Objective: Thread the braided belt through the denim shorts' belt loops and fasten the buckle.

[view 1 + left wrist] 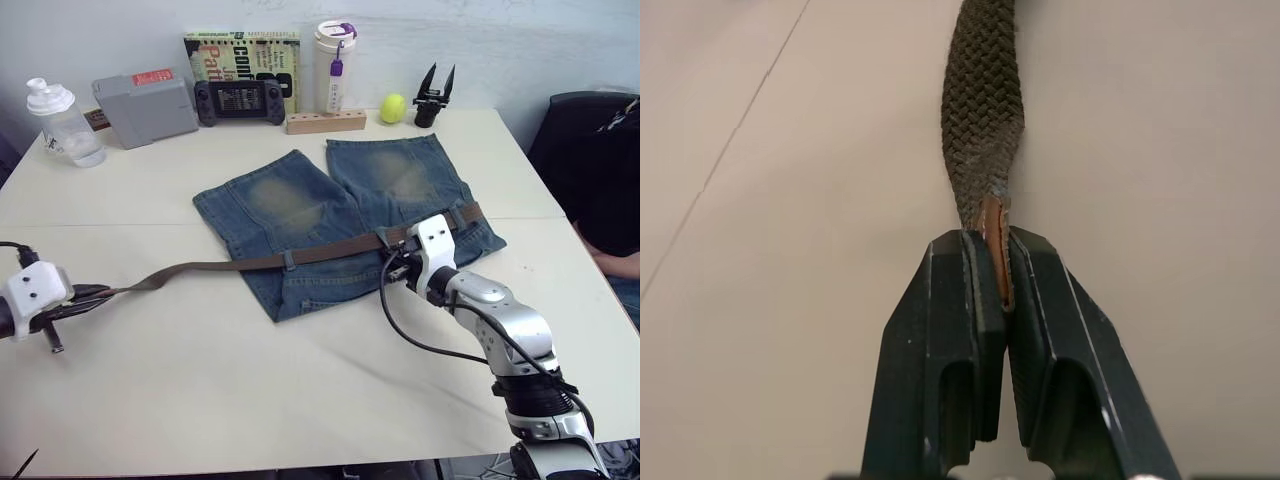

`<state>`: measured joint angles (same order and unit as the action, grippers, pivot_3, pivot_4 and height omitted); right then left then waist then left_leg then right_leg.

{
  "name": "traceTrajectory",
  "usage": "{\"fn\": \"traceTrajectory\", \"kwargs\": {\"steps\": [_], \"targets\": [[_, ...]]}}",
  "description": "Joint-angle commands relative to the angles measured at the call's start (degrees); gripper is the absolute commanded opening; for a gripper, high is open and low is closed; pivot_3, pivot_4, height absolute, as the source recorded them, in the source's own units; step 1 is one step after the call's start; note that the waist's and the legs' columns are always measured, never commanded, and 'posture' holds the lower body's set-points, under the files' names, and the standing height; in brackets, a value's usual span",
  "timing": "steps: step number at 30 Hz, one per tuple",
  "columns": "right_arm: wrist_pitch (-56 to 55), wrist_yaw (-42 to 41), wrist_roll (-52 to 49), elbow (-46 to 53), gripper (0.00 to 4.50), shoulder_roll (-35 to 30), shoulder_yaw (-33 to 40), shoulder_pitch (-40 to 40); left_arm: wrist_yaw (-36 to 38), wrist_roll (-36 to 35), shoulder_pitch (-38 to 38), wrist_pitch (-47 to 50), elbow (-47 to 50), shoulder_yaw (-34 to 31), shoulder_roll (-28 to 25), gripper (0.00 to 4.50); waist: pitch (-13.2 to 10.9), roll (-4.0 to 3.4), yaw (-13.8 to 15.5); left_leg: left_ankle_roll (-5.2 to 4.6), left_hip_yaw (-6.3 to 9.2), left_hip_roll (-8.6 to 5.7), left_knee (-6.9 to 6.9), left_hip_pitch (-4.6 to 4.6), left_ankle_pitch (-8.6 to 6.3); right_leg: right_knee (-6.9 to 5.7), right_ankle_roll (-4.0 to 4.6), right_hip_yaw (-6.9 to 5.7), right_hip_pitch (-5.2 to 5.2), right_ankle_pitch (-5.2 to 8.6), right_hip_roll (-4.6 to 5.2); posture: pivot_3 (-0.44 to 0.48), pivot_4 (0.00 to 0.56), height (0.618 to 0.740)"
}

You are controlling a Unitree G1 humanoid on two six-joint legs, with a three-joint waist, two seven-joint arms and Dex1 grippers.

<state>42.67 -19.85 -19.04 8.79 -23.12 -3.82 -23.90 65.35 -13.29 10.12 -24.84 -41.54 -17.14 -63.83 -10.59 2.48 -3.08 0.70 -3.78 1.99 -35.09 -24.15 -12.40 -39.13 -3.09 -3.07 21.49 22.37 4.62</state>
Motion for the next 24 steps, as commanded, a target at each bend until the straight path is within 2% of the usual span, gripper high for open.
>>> {"fn": "traceTrajectory", "kwargs": {"steps": [1, 3, 6, 7, 9, 16, 17, 20, 22, 23, 24], "targets": [[3.74, -0.45, 1.57, -3.37, 0.02, -0.55, -1.19, 1.34, 2.65, -2.82, -2.69, 2.33, -3.85, -3.99, -1.35, 0.0, -0.01, -0.01, -0.18, 0.08, 0.0, 0.0, 0.02, 0.0, -0.05, 0.03, 0.01, 0.0, 0.0, -0.01, 0.0, 0.0, 0.15, 0.693], [3.82, -0.67, 1.61, -3.62, 0.02, -0.61, -1.02, 0.89, 3.23, -4.2, -3.28, 4.26, -2.36, -4.69, -0.61, 0.0, -0.01, 0.0, -0.12, 0.09, 0.0, 0.0, 0.02, -0.01, -0.08, 0.05, 0.02, 0.0, 0.01, -0.01, 0.01, 0.0, 0.15, 0.693], [4.15, -0.81, 1.67, -3.55, 0.02, -0.5, -0.88, 0.49, 4.29, -8.31, -3.75, 12.59, 2.0, -6.11, 0.83, 0.0, 0.0, 0.0, -0.1, 0.12, 0.0, 0.0, 0.02, -0.02, -0.11, 0.07, 0.04, -0.01, 0.0, -0.02, 0.03, 0.0, 0.15, 0.693], [4.27, -0.86, 1.65, -3.37, 0.0, -0.48, -0.85, 0.49, 5.6, -9.57, -4.59, 15.99, 3.7, -6.36, 0.81, 0.71, 0.0, 0.0, -0.13, 0.13, 0.01, 0.0, 0.02, -0.02, -0.11, 0.08, 0.06, -0.01, 0.0, -0.03, 0.04, 0.0, 0.15, 0.693], [4.46, -0.97, 1.55, -3.0, 0.0, -0.53, -0.75, 0.54, 6.7, -11.12, -5.39, 20.09, 5.54, -7.09, 0.65, 1.28, -0.01, 0.0, -0.24, 0.15, 0.01, 0.01, 0.02, -0.03, -0.12, 0.11, 0.07, -0.01, 0.0, -0.03, 0.03, 0.0, 0.15, 0.693], [6.22, -3.24, -2.55, 1.31, 0.0, -0.07, 2.56, -0.21, 5.83, -17.73, 1.66, 34.6, 9.71, -11.21, -0.66, 4.21, -0.02, 0.0, 0.0, 0.15, 0.02, 0.01, 0.04, -0.08, -0.12, 0.16, 0.07, -0.04, 0.0, -0.04, 0.05, 0.0, 0.15, 0.693], [6.73, -3.52, -3.07, 1.92, 0.0, -0.02, 3.01, -0.38, 5.77, -18.42, 2.55, 36.86, 10.75, -11.46, -0.69, 4.45, -0.02, 0.0, 0.01, 0.14, 0.02, 0.01, 0.04, -0.1, -0.12, 0.17, 0.07, -0.06, 0.0, -0.04, 0.04, 0.0, 0.15, 0.693], [9.48, -5.46, -6.21, 5.97, 0.0, -0.61, 4.76, -1.38, 4.85, -24.41, 7.79, 48.25, 18.5, -11.3, 0.05, 4.45, -0.04, 0.02, 0.04, -0.02, 0.02, 0.01, 0.04, -0.18, -0.03, 0.21, 0.05, -0.08, 0.03, -0.05, 0.04, 0.0, 0.15, 0.693], [11.74, -6.26, -7.97, 8.86, 0.89, -1.71, 6.17, -2.09, 5.44, -27.98, 10.47, 54.75, 25.31, -8.81, 0.85, 4.5, -0.19, -0.16, 0.06, -0.16, 0.01, 0.01, 0.04, -0.27, 0.04, 0.22, 0.05, -0.09, 0.08, -0.05, 0.03, 0.0, 0.15, 0.693], [12.93, -6.73, -8.82, 10.1, 1.18, -2.34, 6.77, -2.35, 5.9, -29.32, 11.21, 57.39, 28.33, -7.56, 1.17, 4.5, -0.31, -0.34, 0.06, -0.17, 0.02, 0.0, 0.04, -0.3, 0.04, 0.22, 0.04, -0.1, 0.1, -0.05, 0.02, 0.0, 0.15, 0.693], [14.1, -7.14, -9.78, 11.29, 1.79, -3.15, 7.66, -2.81, 6.55, -30.63, 11.68, 59.85, 32.18, -5.72, 1.48, 4.5, -0.42, -0.53, 0.0, -0.19, 0.01, -0.01, 0.05, -0.32, 0.03, 0.25, 0.04, -0.1, 0.1, -0.05, 0.02, 0.0, 0.15, 0.693]]}}
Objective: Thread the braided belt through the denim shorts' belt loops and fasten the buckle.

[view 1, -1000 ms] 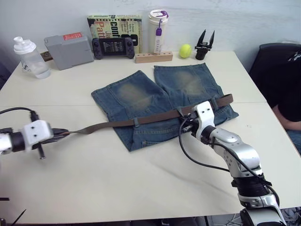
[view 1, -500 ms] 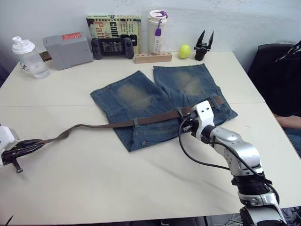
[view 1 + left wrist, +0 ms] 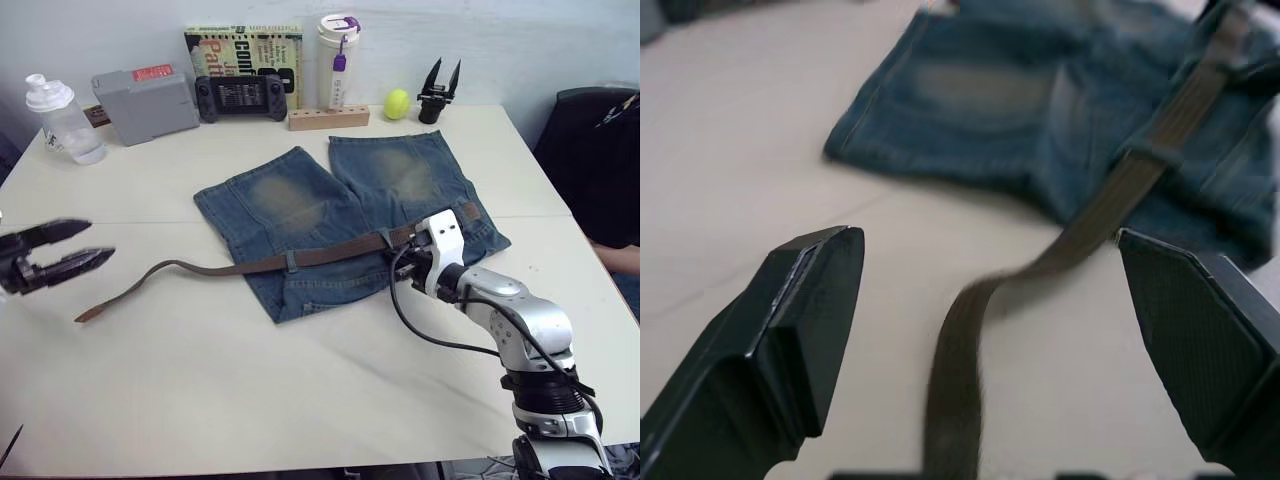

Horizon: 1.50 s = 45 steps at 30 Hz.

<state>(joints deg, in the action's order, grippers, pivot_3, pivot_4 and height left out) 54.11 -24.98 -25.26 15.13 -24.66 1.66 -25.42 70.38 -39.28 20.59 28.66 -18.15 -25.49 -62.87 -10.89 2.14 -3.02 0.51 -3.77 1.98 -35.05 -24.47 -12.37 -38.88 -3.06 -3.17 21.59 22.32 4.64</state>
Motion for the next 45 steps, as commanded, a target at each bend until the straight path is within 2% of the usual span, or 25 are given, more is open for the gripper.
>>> {"fn": "traceTrajectory", "kwargs": {"steps": [1, 5, 7, 10, 11, 14, 16, 20, 22, 24, 28, 33, 34, 39, 43, 45], "targets": [[3.53, -2.18, -4.23, 5.73, 2.13, -2.15, 2.79, -1.62, 1.77, -5.51, 1.47, 8.17, 11.45, 3.69, 0.72, 4.5, -0.18, -0.3, -0.11, -0.04, -0.05, -0.02, 0.0, -0.01, -0.02, 0.01, -0.01, 0.01, 0.0, 0.0, -0.01, 0.0, 0.15, 0.693], [7.62, -4.5, -7.96, 10.44, 3.9, -7.63, 6.47, -2.44, 1.87, -6.34, 4.4, 12.52, 23.11, 13.55, 4.21, 4.5, -0.37, -0.6, -0.08, -0.05, -0.15, -0.06, 0.0, 0.0, -0.02, -0.01, -0.11, 0.07, 0.01, 0.06, -0.11, 0.0, 0.15, 0.693], [8.68, -6.33, -9.07, 12.69, 4.42, -11.61, 7.49, -2.07, -0.55, -3.46, 6.99, 11.52, 26.71, 19.23, 8.21, 4.5, -0.42, -0.64, 0.37, -0.02, -0.15, -0.05, -0.03, 0.0, 0.01, -0.01, -0.12, 0.07, 0.0, 0.07, -0.16, 0.0, 0.15, 0.693], [10.46, -8.99, -11.15, 15.49, 4.42, -17.07, 8.53, -1.45, -4.89, 1.34, 10.01, 9.8, 28.26, 25.17, 13.85, 4.5, -0.44, -0.64, 1.18, -0.09, -0.15, -0.1, -0.14, 0.0, 0.01, -0.05, -0.2, 0.09, -0.04, 0.04, -0.16, 0.0, 0.15, 0.693], [11.31, -10.75, -12.12, 17.23, 4.42, -20.19, 9.17, -0.65, -7.08, 5.97, 10.43, 6.82, 28.47, 28.86, 16.23, 4.5, -0.45, -0.64, 1.34, -0.14, -0.15, -0.13, -0.15, 0.0, 0.02, -0.07, -0.24, 0.1, -0.04, 0.02, -0.15, 0.0, 0.15, 0.693], [14.88, -14.05, -14.45, 21.61, 4.42, -28.14, 12.85, 1.79, -11.15, 12.32, 9.69, 2.03, 30.03, 36.41, 23.13, 4.5, -0.49, -0.58, 1.47, -0.16, -0.15, -0.13, -0.17, 0.02, 0.04, -0.07, -0.29, 0.12, -0.06, -0.01, -0.16, 0.0, 0.15, 0.693], [16.36, -14.07, -14.97, 22.75, 4.42, -30.1, 15.28, 2.67, -11.92, 15.69, 9.39, -0.92, 29.1, 39.5, 24.99, 4.5, -0.51, -0.61, 1.57, -0.19, -0.14, -0.17, -0.2, 0.02, 0.06, -0.08, -0.32, 0.12, -0.08, -0.03, -0.15, 0.0, 0.15, 0.693], [18.58, -13.2, -16.13, 24.88, 4.42, -31.71, 19.58, 3.91, -16.22, 26.95, 10.25, -9.35, 22.79, 45.61, 27.61, 4.5, -0.62, -0.51, 1.88, -0.26, -0.16, -0.24, -0.22, 0.01, 0.06, -0.01, -0.42, 0.16, -0.12, -0.09, -0.1, 0.0, 0.15, 0.693], [20.0, -12.42, -16.91, 26.25, 4.5, -31.84, 21.4, 4.2, -19.01, 31.8, 10.35, -13.25, 19.78, 47.43, 28.0, 4.0, -0.73, -0.32, 1.57, -0.26, -0.15, -0.19, -0.26, 0.01, 0.06, 0.02, -0.45, 0.15, -0.15, -0.1, -0.12, 0.0, 0.15, 0.693], [20.98, -11.91, -17.55, 27.34, 4.5, -31.91, 22.72, 4.61, -20.11, 34.73, 10.43, -16.82, 17.31, 47.59, 27.69, 3.49, -0.73, -0.33, 1.57, -0.28, -0.15, -0.21, -0.26, 0.04, 0.12, -0.01, -0.45, 0.14, -0.17, -0.11, -0.12, 0.0, 0.15, 0.693], [21.82, -11.61, -18.53, 28.21, 4.5, -32.0, 24.12, 5.33, -17.37, 35.62, 10.32, -24.06, 13.86, 45.87, 25.95, 2.04, -0.74, -0.32, 1.6, -0.29, -0.12, -0.2, -0.26, 0.04, 0.15, -0.03, -0.45, 0.11, -0.16, -0.11, -0.12, 0.0, 0.15, 0.693], [20.93, -11.28, -18.98, 28.14, 4.5, -31.73, 22.3, 5.86, -1.77, 30.64, 7.95, -38.16, 3.17, 40.61, 15.76, 0.18, -0.74, -0.32, 1.25, -0.27, -0.12, -0.19, -0.25, 0.05, 0.16, -0.04, -0.45, 0.09, -0.18, -0.11, -0.12, 0.0, 0.15, 0.693], [20.79, -11.28, -19.24, 28.19, 4.5, -31.47, 21.73, 5.89, 1.08, 29.78, 7.88, -40.33, 0.38, 39.69, 14.04, 0.03, -0.74, -0.32, 0.94, -0.25, -0.14, -0.13, -0.25, 0.06, 0.18, -0.08, -0.45, 0.1, -0.13, -0.11, -0.16, 0.0, 0.15, 0.693], [19.9, -12.16, -21.0, 27.57, 4.5, -31.19, 18.96, 5.27, 9.36, 29.19, 14.42, -53.56, -21.6, 34.37, 10.05, 0.03, -0.77, -0.37, 1.2, -0.17, -0.17, 0.0, -0.12, 0.17, 0.22, -0.12, -0.33, 0.07, -0.1, -0.05, -0.23, 0.0, 0.15, 0.693], [18.3, -12.29, -21.19, 24.96, 4.5, -30.81, 16.1, 3.21, 12.09, 30.85, 21.51, -56.87, -34.34, 32.72, 8.04, 0.03, -0.87, -0.16, 1.29, -0.24, -0.16, -0.07, -0.16, 0.04, 0.17, -0.1, -0.32, 0.05, 0.0, -0.06, -0.15, 0.0, 0.15, 0.693], [17.72, -12.62, -21.77, 23.82, 4.5, -30.09, 15.34, 2.97, 13.39, 30.31, 21.96, -54.1, -34.6, 32.16, 7.54, 0.03, -0.87, -0.17, 1.27, -0.3, -0.17, -0.08, -0.16, 0.02, 0.14, -0.08, -0.32, 0.07, -0.02, -0.06, -0.14, 0.0, 0.15, 0.693]]}}
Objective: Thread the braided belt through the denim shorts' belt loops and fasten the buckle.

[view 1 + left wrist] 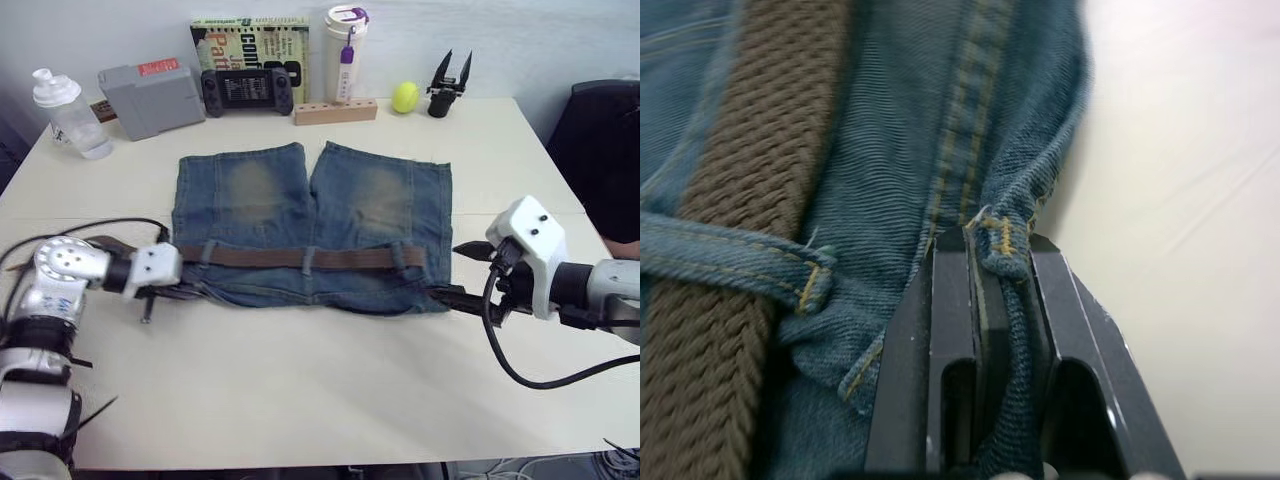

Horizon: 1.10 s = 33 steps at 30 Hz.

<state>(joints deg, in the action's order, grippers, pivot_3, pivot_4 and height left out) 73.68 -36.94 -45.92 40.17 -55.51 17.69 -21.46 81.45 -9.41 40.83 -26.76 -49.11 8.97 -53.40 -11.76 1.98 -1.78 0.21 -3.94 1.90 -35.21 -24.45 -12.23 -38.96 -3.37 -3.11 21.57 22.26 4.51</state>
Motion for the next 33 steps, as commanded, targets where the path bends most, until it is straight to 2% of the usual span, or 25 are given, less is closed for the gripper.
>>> {"fn": "traceTrajectory", "kwargs": {"steps": [1, 2, 4, 5, 6, 8, 10, 13, 14, 17, 20, 22, 24, 33], "targets": [[-2.0, -0.75, -1.56, -2.02, 4.5, 1.5, -1.08, -1.21, 3.14, -0.41, 1.7, 3.89, -3.18, -2.96, -2.3, 0.03, 0.0, 0.0, -0.03, -0.03, -0.01, -0.03, 0.0, 0.0, -0.02, -0.01, 0.0, 0.01, -0.01, 0.0, 0.02, 0.0, 0.15, 0.693], [-1.78, -0.71, -2.05, -3.05, 4.5, 2.27, -1.51, -1.57, 3.52, -1.27, 2.02, 6.87, -3.44, -3.85, -2.78, 0.03, 0.01, 0.03, -0.05, -0.08, -0.03, -0.05, -0.01, -0.04, -0.05, 0.04, 0.0, 0.0, 0.01, 0.0, 0.03, 0.0, 0.15, 0.693], [-1.58, -1.01, -3.38, -4.94, 4.5, 3.42, -1.73, -2.13, 5.82, -2.31, 1.92, 14.56, -3.52, -5.18, -4.36, 1.03, 0.0, 0.05, -0.05, -0.09, -0.04, -0.05, -0.06, -0.11, -0.05, 0.05, 0.0, -0.03, 0.02, 0.0, 0.03, 0.0, 0.15, 0.693], [-1.22, -0.89, -4.11, -6.05, 4.5, 4.11, -1.61, -2.64, 7.13, -3.41, 1.35, 19.11, -2.53, -6.01, -5.24, 1.1, -0.03, 0.09, -0.18, -0.09, -0.03, -0.05, -0.07, -0.12, -0.05, 0.04, 0.0, -0.04, 0.02, 0.0, 0.03, 0.0, 0.15, 0.693], [-0.85, -0.78, -4.93, -7.2, 4.5, 4.81, -1.32, -3.18, 8.69, -5.0, 0.62, 24.05, -0.72, -7.01, -6.13, 1.67, -0.05, 0.13, -0.34, -0.09, -0.03, -0.04, -0.09, -0.12, -0.05, 0.01, 0.0, -0.04, 0.03, 0.0, 0.02, 0.0, 0.15, 0.693], [-0.19, -0.72, -6.19, -8.84, 4.5, 5.64, -0.95, -4.02, 10.22, -7.32, -0.27, 30.32, 1.94, -8.7, -7.4, 2.51, -0.06, 0.15, -0.43, -0.09, 0.0, -0.02, -0.15, -0.12, -0.05, -0.04, 0.0, -0.04, 0.03, 0.0, 0.02, 0.0, 0.15, 0.693], [0.4, -1.26, -7.37, -11.3, 4.5, 5.93, -1.21, -5.88, 8.94, -10.77, 3.0, 39.36, 1.76, -12.07, -8.86, 2.96, -0.07, 0.15, -0.27, -0.09, 0.01, -0.02, -0.17, -0.12, -0.05, -0.1, 0.0, -0.04, 0.03, 0.0, 0.03, 0.0, 0.15, 0.693], [0.28, -0.38, -5.93, -17.15, 4.5, 7.28, -4.39, -10.08, -1.94, -11.03, 9.0, 49.25, -3.59, -14.95, -6.57, 4.23, -0.07, 0.15, 0.06, -0.09, 0.09, -0.02, -0.4, -0.12, -0.05, -0.29, 0.0, -0.08, 0.02, 0.01, 0.07, 0.0, 0.15, 0.693], [0.18, 0.71, -4.86, -19.62, 4.5, 8.49, -5.61, -11.82, -5.98, -10.13, 10.41, 51.06, -5.27, -15.12, -5.18, 4.42, -0.07, 0.15, 0.08, -0.09, 0.11, -0.02, -0.44, -0.13, -0.05, -0.31, 0.0, -0.1, 0.02, 0.01, 0.08, 0.0, 0.15, 0.693], [0.28, 3.15, -3.14, -26.23, 4.5, 12.32, -7.64, -16.28, -13.07, -8.44, 13.08, 55.44, -8.47, -15.38, -1.79, 4.42, -0.05, 0.14, 0.23, -0.13, 0.12, -0.08, -0.51, -0.09, -0.07, -0.36, 0.0, -0.1, -0.02, 0.01, 0.16, 0.0, 0.15, 0.693], [0.74, 1.43, -2.97, -29.79, 4.5, 13.29, -9.54, -17.71, -15.0, -7.87, 13.82, 57.13, -9.4, -15.43, 0.5, 4.42, -0.06, 0.14, 0.21, -0.15, 0.08, -0.14, -0.57, -0.16, -0.08, -0.46, -0.03, -0.08, 0.04, 0.02, 0.19, 0.0, 0.15, 0.693], [-0.21, 0.71, -1.7, -33.38, 4.5, 14.43, -11.14, -18.52, -16.03, -7.3, 14.25, 57.97, -10.13, -15.23, 2.29, 4.42, -0.05, 0.16, 0.22, -0.09, 0.12, -0.09, -0.9, -0.71, -0.05, -0.59, -0.03, -0.16, 0.45, 0.02, 0.14, 0.0, 0.15, 0.693], [-1.75, 0.66, -0.34, -36.34, 4.5, 15.29, -12.12, -19.16, -16.44, -6.49, 14.54, 57.71, -10.96, -14.82, 3.62, 4.42, -0.06, 0.23, 0.14, 0.12, 0.03, -0.11, -1.02, -1.11, 0.09, -0.76, -0.04, -0.12, 0.88, 0.01, 0.15, 0.0, 0.15, 0.693], [-2.98, -2.43, 0.15, -43.29, 4.5, 17.58, -12.12, -20.01, -15.0, -3.56, 14.79, 56.42, -10.41, -12.61, 6.89, 4.42, -0.07, 0.24, 0.17, 0.11, -0.18, -0.1, -1.24, -1.09, 0.12, -0.96, -0.05, -0.05, 0.96, 0.01, 0.15, 0.0, 0.15, 0.693]]}}
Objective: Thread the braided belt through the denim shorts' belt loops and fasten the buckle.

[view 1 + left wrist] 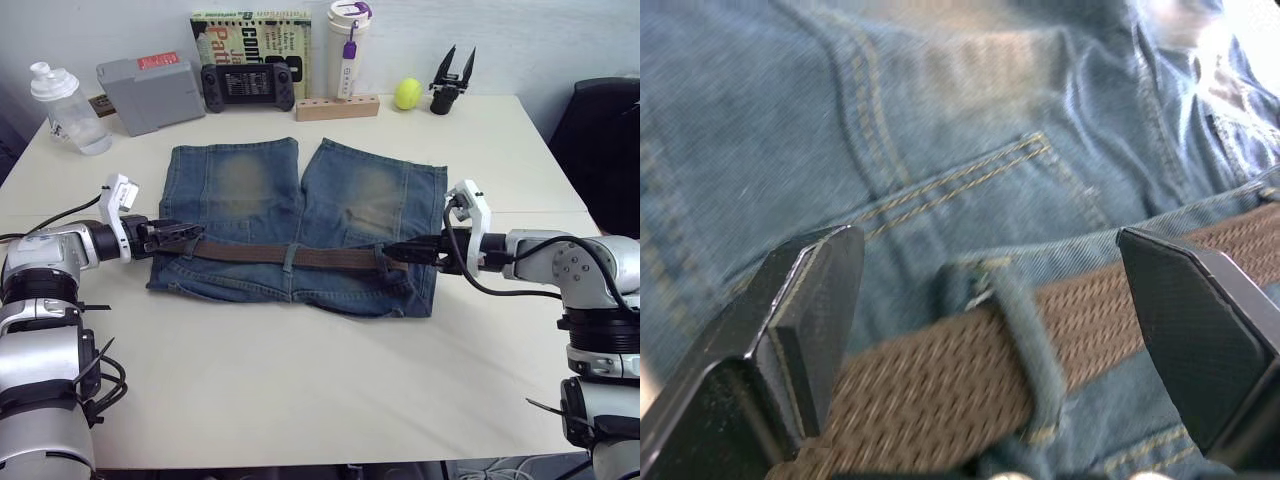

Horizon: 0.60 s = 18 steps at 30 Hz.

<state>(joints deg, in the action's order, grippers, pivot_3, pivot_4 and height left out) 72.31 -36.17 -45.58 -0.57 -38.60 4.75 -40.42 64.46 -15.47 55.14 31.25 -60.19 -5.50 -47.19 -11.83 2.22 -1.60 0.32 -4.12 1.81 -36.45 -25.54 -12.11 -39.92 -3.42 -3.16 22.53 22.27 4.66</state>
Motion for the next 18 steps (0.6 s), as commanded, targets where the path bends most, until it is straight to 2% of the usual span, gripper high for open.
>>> {"fn": "traceTrajectory", "kwargs": {"steps": [1, 3, 5, 8, 12, 13, 14, 15, 17, 18], "targets": [[-1.98, -3.57, 0.25, -2.84, 4.5, 0.66, 0.4, -0.86, 2.39, 3.04, 0.18, -1.78, 0.59, 2.4, 0.86, 4.42, 0.0, 0.0, -0.02, 0.0, 0.0, 0.01, 0.0, 0.0, 0.0, 0.01, 0.0, 0.0, 0.0, 0.0, -0.01, 0.0, 0.15, 0.693], [-2.11, -4.16, 0.5, -3.12, 4.5, 0.88, 0.05, -0.69, 2.9, 4.16, -0.37, -2.49, 0.37, 3.39, 1.06, 4.42, 0.0, 0.0, -0.01, 0.0, -0.02, 0.01, 0.02, 0.0, 0.0, 0.02, 0.0, 0.02, 0.01, 0.0, -0.01, 0.0, 0.15, 0.693], [-2.16, -4.65, 0.47, -3.28, 4.5, 1.19, -0.01, -0.41, 3.04, 5.14, -0.81, -3.27, 0.01, 4.08, 1.33, 3.89, 0.0, 0.0, -0.01, 0.0, -0.04, 0.0, 0.02, 0.01, 0.0, 0.02, 0.0, 0.03, 0.01, 0.0, -0.01, 0.0, 0.15, 0.693], [-3.11, -6.12, 0.8, -2.6, 3.81, 1.12, -0.71, 0.85, 4.09, 3.97, -0.4, -3.13, -0.15, 2.89, 1.86, 3.05, 0.0, 0.0, -0.01, 0.0, -0.05, 0.0, 0.01, 0.01, 0.0, 0.01, 0.0, 0.04, 0.01, 0.0, -0.01, 0.0, 0.15, 0.693], [-7.99, -9.81, 3.3, 0.72, 1.97, -0.68, -3.49, 3.56, 6.94, 2.44, 0.13, -3.99, -0.07, 1.11, 1.16, 1.36, 0.0, 0.0, 0.02, 0.0, -0.08, 0.0, 0.01, 0.04, 0.0, 0.0, 0.0, 0.07, 0.01, 0.0, 0.0, 0.0, 0.15, 0.693], [-10.61, -12.21, 4.81, 2.51, 1.61, -2.34, -5.34, 5.27, 8.31, 2.11, -0.2, -4.79, 0.32, 0.72, 0.49, 1.08, 0.0, 0.0, 0.05, -0.01, -0.08, 0.0, 0.02, 0.04, -0.01, 0.0, 0.0, 0.07, 0.01, 0.0, 0.0, 0.0, 0.15, 0.693], [-13.77, -14.61, 6.71, 4.2, 1.02, -4.13, -7.31, 6.98, 9.72, 1.82, -0.66, -5.7, 0.61, 0.36, -0.19, 0.51, 0.0, 0.0, 0.06, -0.01, -0.08, 0.0, 0.01, 0.04, -0.01, 0.0, 0.0, 0.07, 0.0, 0.0, 0.0, 0.0, 0.15, 0.693], [-17.22, -17.25, 8.23, 5.78, 0.62, -5.58, -8.65, 8.58, 11.79, 1.75, -1.53, -6.96, 1.24, 0.43, -0.95, 0.18, 0.0, 0.0, 0.07, -0.01, -0.09, 0.0, 0.01, 0.04, -0.01, 0.0, 0.0, 0.07, 0.01, 0.0, 0.01, 0.0, 0.15, 0.693], [-20.75, -20.81, 8.91, 7.95, 0.07, -7.24, -8.74, 10.63, 16.07, 1.7, -3.76, -9.37, 3.06, 0.63, -2.28, 0.0, 0.0, 0.0, 0.06, -0.02, -0.09, 0.0, 0.01, 0.04, -0.01, 0.0, 0.0, 0.07, 0.0, 0.0, 0.0, 0.0, 0.15, 0.693], [-24.15, -21.7, 10.6, 8.61, 0.07, -7.83, -8.78, 11.54, 18.66, 1.24, -5.11, -10.52, 4.6, 0.5, -2.89, 0.0, 0.0, 0.0, 0.08, -0.02, -0.09, 0.0, 0.01, 0.04, -0.01, 0.0, 0.0, 0.07, 0.0, 0.0, 0.0, 0.0, 0.15, 0.693]]}}
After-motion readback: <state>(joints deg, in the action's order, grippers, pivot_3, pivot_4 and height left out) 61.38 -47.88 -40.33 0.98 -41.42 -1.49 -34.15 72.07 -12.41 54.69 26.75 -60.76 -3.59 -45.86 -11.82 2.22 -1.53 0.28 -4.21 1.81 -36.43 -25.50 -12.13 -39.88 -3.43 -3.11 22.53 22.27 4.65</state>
